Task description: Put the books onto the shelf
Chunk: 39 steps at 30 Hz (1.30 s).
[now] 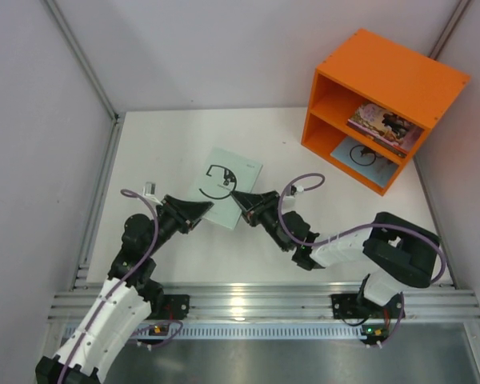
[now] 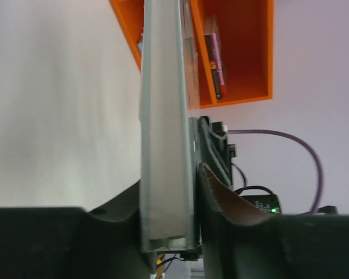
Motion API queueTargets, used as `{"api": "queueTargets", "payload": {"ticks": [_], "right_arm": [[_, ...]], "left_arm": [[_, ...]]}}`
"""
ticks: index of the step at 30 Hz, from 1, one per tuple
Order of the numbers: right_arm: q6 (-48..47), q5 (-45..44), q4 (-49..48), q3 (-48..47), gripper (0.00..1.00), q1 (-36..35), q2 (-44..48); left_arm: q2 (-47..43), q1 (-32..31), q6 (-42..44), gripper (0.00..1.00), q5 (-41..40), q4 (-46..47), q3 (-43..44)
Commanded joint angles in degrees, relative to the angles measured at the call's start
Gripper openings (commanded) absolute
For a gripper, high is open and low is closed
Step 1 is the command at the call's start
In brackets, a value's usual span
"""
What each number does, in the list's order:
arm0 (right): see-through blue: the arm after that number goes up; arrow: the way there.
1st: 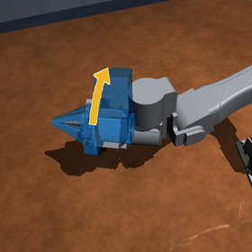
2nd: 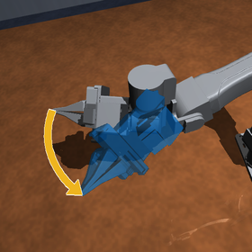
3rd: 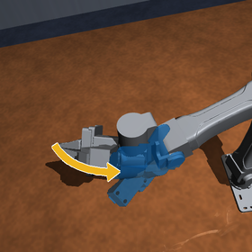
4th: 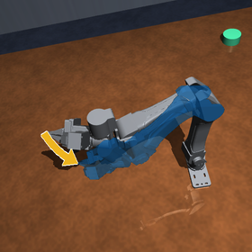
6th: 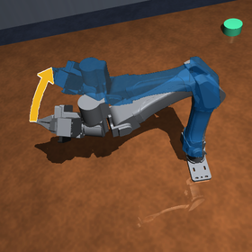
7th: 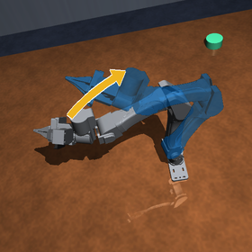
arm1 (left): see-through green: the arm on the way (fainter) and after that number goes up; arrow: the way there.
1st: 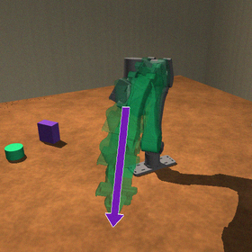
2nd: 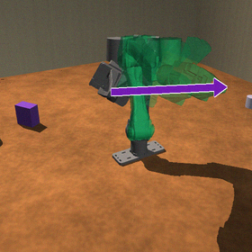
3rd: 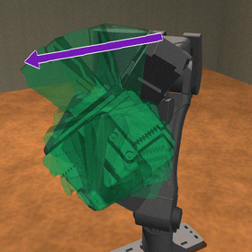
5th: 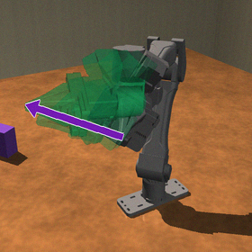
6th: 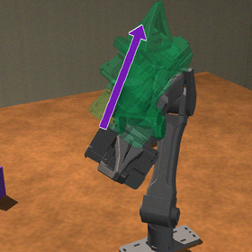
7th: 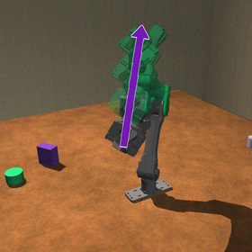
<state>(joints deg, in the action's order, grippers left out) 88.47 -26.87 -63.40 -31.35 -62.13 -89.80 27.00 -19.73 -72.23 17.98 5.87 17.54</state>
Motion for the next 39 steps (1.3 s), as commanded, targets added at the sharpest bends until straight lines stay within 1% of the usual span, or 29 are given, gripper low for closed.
{"api": "queueTargets", "payload": {"ticks": [1, 2, 3, 5, 6, 8, 9, 10, 11, 12, 13, 14, 15, 16, 17, 19, 20, 21, 23, 24, 26, 27, 29, 30, 32, 33, 34, 38, 39], "right_arm": [[0.48, 4.28, -13.16, 0.14, 0.15, -0.37, 0.24], [-0.13, 4.98, -13.16, 1.98, 0.20, -0.01, 0.41], [-0.74, 7.34, -13.33, 2.87, 0.29, 0.25, 0.76], [-4.76, 10.86, -13.33, 5.50, 0.39, 1.92, 2.42], [-6.80, 15.23, -12.81, 6.12, 0.50, 2.62, 3.22], [-13.45, 19.73, -6.33, 7.27, 0.59, 5.08, 6.63], [-16.02, 23.41, 2.66, 7.27, 0.65, 6.31, 8.05], [-18.83, 24.58, 7.54, 7.10, 0.67, 6.49, 11.11], [-26.25, 25.20, 12.28, 6.49, 0.69, 6.49, 12.79], [-30.33, 25.99, 22.16, 5.87, 0.73, 6.49, 14.46], [-34.98, 26.26, 26.79, 5.00, 0.75, 6.32, 17.61], [-44.43, 26.34, 31.53, 2.64, 0.76, 6.40, 19.12], [-49.04, 24.69, 42.11, 0.96, 0.79, 6.14, 20.53], [-53.62, 23.28, 47.17, -0.88, 0.80, 5.71, 22.54], [-61.58, 21.62, 51.92, -4.47, 0.81, 5.44, 23.17], [-67.87, 15.12, 63.15, -7.39, 0.82, 4.65, 24.31], [-72.60, 12.92, 66.96, -9.15, 0.82, 4.56, 24.58], [-74.73, 8.46, 72.05, -9.69, 0.83, 4.39, 25.02], [-79.40, 3.26, 75.86, -10.22, 0.84, 4.12, 25.99], [-80.89, -1.55, 77.96, -10.04, 0.84, 3.95, 26.43], [-84.94, -5.36, 78.25, -8.47, 0.84, 3.16, 27.92], [-85.56, -8.78, 75.47, -7.85, 0.84, 0.80, 28.45], [-92.05, -7.84, 71.15, -5.65, 0.84, -1.75, 29.07], [-94.68, -11.67, 66.95, -5.13, 0.85, -6.12, 28.72], [-105.47, -17.74, 60.97, -2.16, 0.86, -11.24, 26.26], [-109.52, -24.04, 52.76, -0.48, 0.88, -15.35, 25.12], [-116.52, -26.19, 48.85, 2.41, 0.89, -16.61, 22.76], [-130.18, -31.56, 29.87, 8.39, 0.88, -19.78, 16.60], [-133.09, -34.10, 20.16, 9.28, 0.87, -20.57, 15.28]], "left_arm": [[0.50, -0.31, 1.56, 0.28, 1.26, 5.30, 1.18], [1.11, -0.31, 2.08, 0.16, 1.53, 5.21, 1.27], [1.29, -0.31, 2.18, 0.00, 1.71, 4.77, 1.44], [2.08, -0.31, 1.57, 0.00, 2.15, 5.03, 1.10], [2.17, -0.31, 1.04, 0.00, 2.67, 5.73, 0.74], [3.22, -0.23, 1.12, 0.00, 5.03, 6.44, 1.44], [3.84, -0.23, 2.08, 0.00, 6.01, 6.09, 3.01], [4.63, -0.23, 2.79, 0.00, 6.89, 5.04, 4.24], [6.72, -0.23, 3.66, 0.00, 9.16, 1.55, 5.74], [7.96, -0.23, 5.59, 0.00, 10.31, -0.75, 8.97], [9.28, -0.23, 6.39, 0.00, 11.89, -1.99, 10.31], [11.47, -0.23, 7.01, 0.00, 13.38, -2.78, 11.45], [12.27, -0.23, 7.53, 0.00, 16.36, -3.58, 13.12], [12.98, -0.14, 7.71, 0.00, 17.26, -3.76, 13.83], [13.94, -0.22, 7.89, 0.00, 18.14, -4.02, 14.45], [14.65, -0.14, 8.76, 0.00, 19.28, -5.60, 16.47], [15.35, -0.05, 9.29, 0.00, 19.55, -5.60, 17.26], [15.62, -0.14, 10.25, 0.00, 19.64, -9.17, 18.74], [16.50, -0.14, 10.70, 0.00, 20.25, -10.61, 19.98], [16.76, -0.05, 10.62, 0.00, 20.52, -11.14, 20.69], [17.20, -0.05, 9.92, 0.00, 21.83, -11.23, 21.22], [17.47, -0.05, 9.65, 0.00, 22.62, -11.14, 21.83], [18.78, -0.14, 9.21, 0.00, 24.73, -10.97, 22.71], [19.22, -0.14, 9.21, 0.00, 25.26, -11.23, 23.58], [20.10, -0.05, 9.73, 0.00, 25.70, -12.89, 24.73], [20.63, -0.05, 9.82, 0.00, 25.97, -13.51, 25.87], [21.50, -0.05, 9.82, 0.00, 26.49, -13.78, 26.31], [23.09, -0.05, 8.42, 0.00, 29.83, -13.34, 27.89], [23.27, -0.14, 8.59, 0.00, 30.97, -13.60, 27.90]]}}
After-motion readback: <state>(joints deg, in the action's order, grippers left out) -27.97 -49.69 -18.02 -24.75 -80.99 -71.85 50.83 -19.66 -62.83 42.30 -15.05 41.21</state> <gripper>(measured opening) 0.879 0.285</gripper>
